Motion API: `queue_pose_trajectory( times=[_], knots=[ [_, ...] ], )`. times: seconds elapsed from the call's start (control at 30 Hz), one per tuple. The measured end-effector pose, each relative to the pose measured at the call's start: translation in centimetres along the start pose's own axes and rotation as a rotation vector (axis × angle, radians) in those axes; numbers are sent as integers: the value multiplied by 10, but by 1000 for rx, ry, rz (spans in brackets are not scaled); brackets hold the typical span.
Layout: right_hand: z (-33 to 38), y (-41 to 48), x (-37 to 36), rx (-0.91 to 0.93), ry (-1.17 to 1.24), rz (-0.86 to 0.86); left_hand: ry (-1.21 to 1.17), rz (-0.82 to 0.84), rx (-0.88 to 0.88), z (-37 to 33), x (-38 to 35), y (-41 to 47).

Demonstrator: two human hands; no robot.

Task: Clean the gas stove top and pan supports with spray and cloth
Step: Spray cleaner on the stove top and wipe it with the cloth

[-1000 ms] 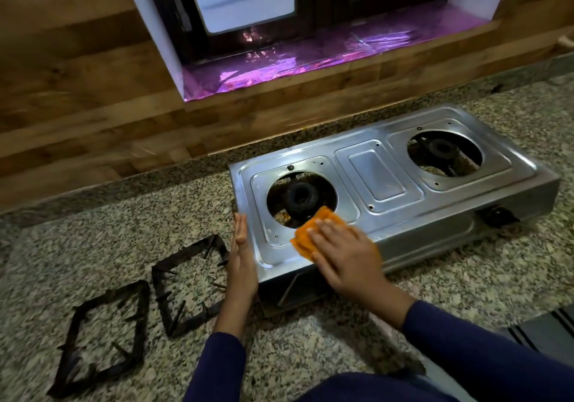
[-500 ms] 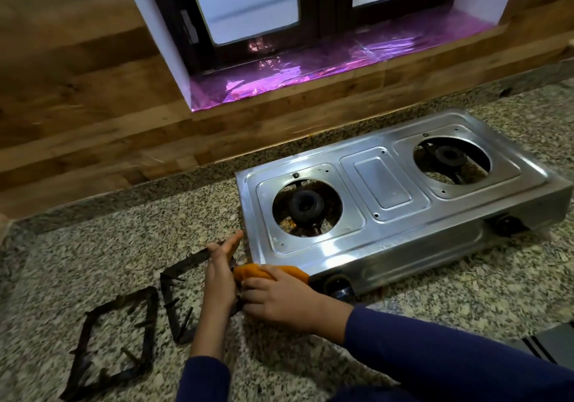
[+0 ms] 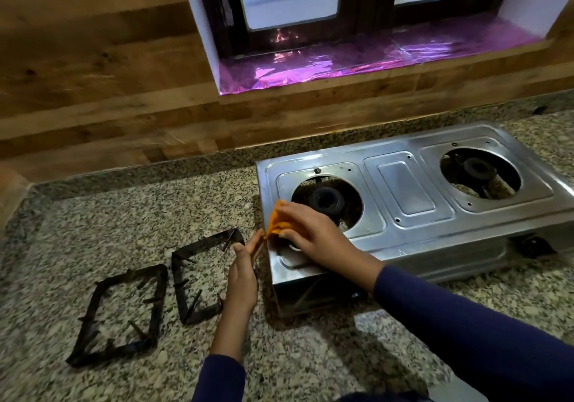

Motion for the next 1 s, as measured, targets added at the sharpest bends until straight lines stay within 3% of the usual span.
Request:
queue_pose_trajectory(
  times=[0.1,0.23,0.5,0.8,1.0],
  knots=[
    [-14,11,-25,-61,-103,110,-27,25,14,1,3,3],
    [7,0,-34,75,-240,152,-70,-27,-5,-4,14,8],
    [52,-69,-27,271,-155,226,7,-77,-46,-16,12,10],
    [31,-115,10,30,147,345,377,-161,-189,-9,-27,-19],
    [17,-124,33,-112,346,185,444,-233,-182,6,-35,-47]
  ],
)
Point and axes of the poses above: each hand's wrist, its own y-axis towards the middle knuckle, its own x-axis out of the back of the hand, z = x × y, the point moved 7 cm from there along y, towards the middle knuckle, and after that the axes turned 9 degrees about x, right-handed, at the moved point
